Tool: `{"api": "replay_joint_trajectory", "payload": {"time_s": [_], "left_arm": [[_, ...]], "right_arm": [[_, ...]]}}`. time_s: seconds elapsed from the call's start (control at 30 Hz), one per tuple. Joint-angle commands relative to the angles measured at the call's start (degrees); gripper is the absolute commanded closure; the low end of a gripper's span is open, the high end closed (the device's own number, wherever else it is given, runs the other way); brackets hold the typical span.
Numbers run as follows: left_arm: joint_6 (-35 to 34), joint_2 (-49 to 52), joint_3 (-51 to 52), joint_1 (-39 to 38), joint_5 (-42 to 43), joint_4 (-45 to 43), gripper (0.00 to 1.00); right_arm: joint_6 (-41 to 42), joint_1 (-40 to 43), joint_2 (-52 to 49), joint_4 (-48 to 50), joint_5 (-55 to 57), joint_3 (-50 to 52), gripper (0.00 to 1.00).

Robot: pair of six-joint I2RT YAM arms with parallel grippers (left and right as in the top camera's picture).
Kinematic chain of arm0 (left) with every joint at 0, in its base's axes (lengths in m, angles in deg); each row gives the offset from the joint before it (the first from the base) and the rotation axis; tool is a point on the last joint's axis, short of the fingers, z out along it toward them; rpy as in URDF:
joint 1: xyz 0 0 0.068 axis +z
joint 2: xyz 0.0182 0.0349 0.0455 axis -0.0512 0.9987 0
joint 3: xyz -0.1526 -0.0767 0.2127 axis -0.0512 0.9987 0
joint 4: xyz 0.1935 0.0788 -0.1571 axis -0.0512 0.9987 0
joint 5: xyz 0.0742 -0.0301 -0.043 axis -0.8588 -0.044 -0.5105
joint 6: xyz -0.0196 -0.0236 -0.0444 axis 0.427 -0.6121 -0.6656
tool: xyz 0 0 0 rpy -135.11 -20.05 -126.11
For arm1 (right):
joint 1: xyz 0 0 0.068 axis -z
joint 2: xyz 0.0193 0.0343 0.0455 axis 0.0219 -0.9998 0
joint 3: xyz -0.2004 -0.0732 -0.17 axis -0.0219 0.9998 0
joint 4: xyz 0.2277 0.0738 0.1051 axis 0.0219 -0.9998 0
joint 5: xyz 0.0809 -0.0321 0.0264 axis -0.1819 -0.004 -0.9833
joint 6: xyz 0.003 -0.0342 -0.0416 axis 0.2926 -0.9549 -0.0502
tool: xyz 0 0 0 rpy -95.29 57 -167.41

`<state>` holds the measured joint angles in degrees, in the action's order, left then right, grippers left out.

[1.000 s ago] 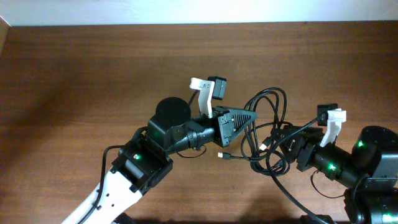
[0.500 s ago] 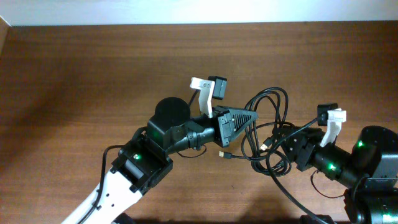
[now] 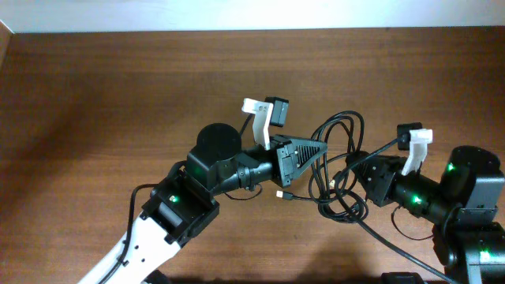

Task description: Untangle cables

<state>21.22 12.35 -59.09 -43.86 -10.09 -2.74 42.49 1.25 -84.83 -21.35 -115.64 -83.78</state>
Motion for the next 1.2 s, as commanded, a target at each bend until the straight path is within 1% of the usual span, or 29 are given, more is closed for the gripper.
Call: {"api": "replay_joint_trajectory", "payload": {"time_s": [0.0, 0.17, 0.3, 0.7, 0.8, 0.97, 1.07, 1.17], "left_arm": [[0.04, -0.37, -1.27, -0.33, 1.46, -0.74, 1.00], [0.07, -0.35, -1.27, -0.33, 1.20, 0.39, 1.00], [0.07, -0.35, -1.27, -0.33, -1.20, 3.58, 1.00], [0.13, -0.35, -1.27, -0.28, -2.25, 7.43, 1.00], [2.71, -0.35, -1.27, -0.28, -2.45, 7.98, 1.00], [2.71, -0.35, -1.27, -0.28, -5.86, 10.73, 1.00], [2.75, -0.35, -1.27, -0.28, -9.55, 12.63, 1.00], [4.59, -0.35, -1.27, -0.28, -10.19, 12.59, 1.00]], "right_arm": [[-0.09, -0.37, 0.00, 0.79, -2.12, -1.18, 0.96], [-0.09, -0.37, 0.00, 1.18, -3.21, -1.18, 0.96], [-0.09, -0.35, 0.00, 1.75, -4.68, -1.20, 0.96], [0.35, -0.35, 0.00, 4.63, -8.35, -1.20, 0.96], [0.35, -0.35, 0.00, 5.07, -9.16, -1.20, 0.96], [0.37, -0.35, 0.00, 5.11, -9.18, -1.20, 0.96], [0.35, -0.35, 0.00, 5.11, -9.18, -1.20, 0.96], [0.35, -0.35, 0.00, 5.11, -9.18, -1.20, 0.96]]}}
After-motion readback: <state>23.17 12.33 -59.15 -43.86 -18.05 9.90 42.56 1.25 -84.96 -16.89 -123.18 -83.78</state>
